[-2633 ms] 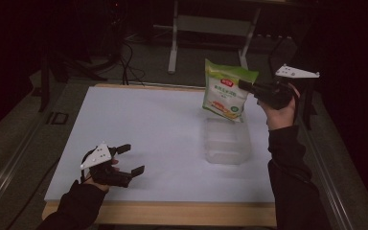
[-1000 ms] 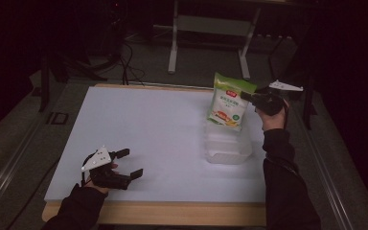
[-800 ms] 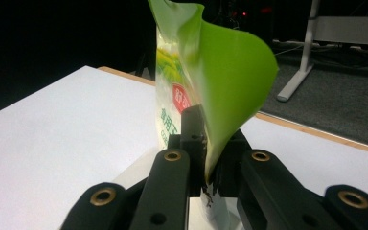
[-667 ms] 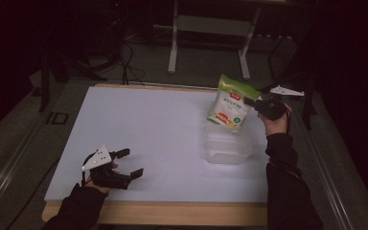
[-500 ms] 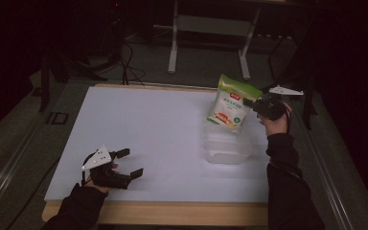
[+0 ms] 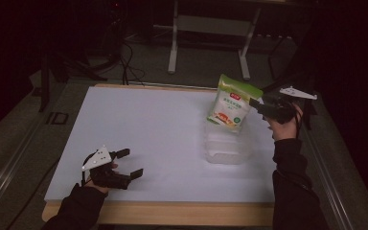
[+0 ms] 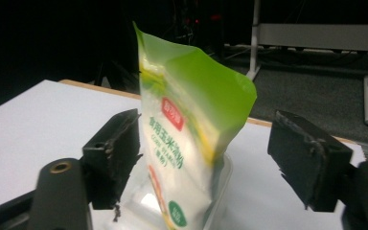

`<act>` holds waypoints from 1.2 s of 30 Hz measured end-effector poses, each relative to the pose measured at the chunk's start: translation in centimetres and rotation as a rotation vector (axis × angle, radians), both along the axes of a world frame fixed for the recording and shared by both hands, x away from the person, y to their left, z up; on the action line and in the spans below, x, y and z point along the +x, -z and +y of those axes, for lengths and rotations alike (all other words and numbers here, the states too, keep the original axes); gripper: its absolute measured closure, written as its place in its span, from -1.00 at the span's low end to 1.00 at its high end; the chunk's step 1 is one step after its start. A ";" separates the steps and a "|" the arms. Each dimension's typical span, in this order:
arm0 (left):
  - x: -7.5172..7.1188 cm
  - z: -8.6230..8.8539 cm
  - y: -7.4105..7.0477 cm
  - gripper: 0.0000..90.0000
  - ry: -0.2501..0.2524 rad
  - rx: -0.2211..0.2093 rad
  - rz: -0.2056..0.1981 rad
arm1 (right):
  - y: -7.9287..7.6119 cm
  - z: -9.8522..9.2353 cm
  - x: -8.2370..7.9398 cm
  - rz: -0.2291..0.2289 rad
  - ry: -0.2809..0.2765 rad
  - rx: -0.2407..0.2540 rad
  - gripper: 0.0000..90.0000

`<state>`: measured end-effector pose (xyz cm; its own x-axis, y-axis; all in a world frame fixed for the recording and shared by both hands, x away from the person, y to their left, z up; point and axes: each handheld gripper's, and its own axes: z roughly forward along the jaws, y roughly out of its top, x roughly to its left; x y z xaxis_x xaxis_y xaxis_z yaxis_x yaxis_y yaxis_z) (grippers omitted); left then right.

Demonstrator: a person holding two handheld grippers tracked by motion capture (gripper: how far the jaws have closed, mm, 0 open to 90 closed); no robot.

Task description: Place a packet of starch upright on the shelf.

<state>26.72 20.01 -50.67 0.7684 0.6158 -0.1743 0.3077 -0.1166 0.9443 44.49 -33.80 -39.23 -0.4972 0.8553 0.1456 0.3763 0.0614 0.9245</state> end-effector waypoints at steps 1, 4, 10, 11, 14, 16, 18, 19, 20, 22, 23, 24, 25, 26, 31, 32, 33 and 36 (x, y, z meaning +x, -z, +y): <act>0.0 0.0 0.0 -0.87 0.001 0.002 0.002 | 0.0 0.0 -0.4 -0.002 -0.004 0.005 -0.53; 0.0 -0.1 0.0 -0.87 0.007 0.004 0.003 | -0.2 0.0 -1.5 -0.028 -0.007 0.005 -0.60; -0.1 -0.3 -0.1 -0.87 0.029 0.005 -0.006 | 0.2 0.9 -3.5 -0.047 -0.082 0.042 -0.67; -0.1 -0.3 -0.1 -0.87 0.029 0.005 -0.006 | 0.3 1.2 -3.8 -0.046 -0.089 0.038 -0.67; -0.1 -0.3 0.0 -0.87 0.027 0.003 -0.002 | 0.4 2.0 -4.5 -0.038 -0.115 0.037 -0.67; -0.1 -0.3 -0.1 -0.87 0.027 0.004 -0.002 | 0.4 2.6 -4.9 -0.034 -0.128 0.037 -0.66; -0.2 -0.3 -0.1 -0.87 0.029 0.006 -0.004 | 0.3 3.3 -5.5 -0.033 -0.144 0.031 -0.65; -0.2 -0.3 -0.1 -0.87 0.029 0.007 -0.003 | 0.3 3.6 -5.7 -0.036 -0.152 0.033 -0.65; -0.2 -0.3 -0.1 -0.87 0.031 0.006 -0.002 | 0.2 3.9 -6.0 -0.037 -0.162 0.040 -0.65; -0.2 -0.2 -0.1 -0.87 0.034 0.007 -0.001 | 0.2 4.6 -6.5 -0.037 -0.175 0.035 -0.65; -0.2 -0.2 -0.2 -0.87 0.036 0.005 0.000 | 0.2 5.0 -6.7 -0.037 -0.185 0.031 -0.65; -0.2 -0.2 -0.2 -0.87 0.036 0.005 0.000 | 0.2 5.3 -7.0 -0.039 -0.196 0.027 -0.65; -0.2 -0.3 -0.2 -0.87 0.037 0.003 0.000 | 0.2 5.6 -7.2 -0.039 -0.204 0.025 -0.65; -0.3 -0.3 -0.2 -0.87 0.038 0.004 -0.001 | 0.2 5.9 -7.4 -0.040 -0.209 0.022 -0.65; -0.2 -0.3 -0.2 -0.87 0.034 0.002 0.003 | 0.4 7.2 -8.7 -0.043 -0.249 0.026 -0.65; -0.3 -0.3 -0.2 -0.88 0.033 0.001 0.003 | 0.4 7.4 -8.9 -0.046 -0.255 0.027 -0.65; -0.3 -0.3 -0.2 -0.90 0.032 0.000 0.003 | 0.5 7.5 -9.2 -0.046 -0.258 0.029 -0.65; -0.3 -0.2 -0.2 -0.90 0.030 0.001 0.001 | 0.7 8.0 -10.2 -0.046 -0.273 0.044 -0.65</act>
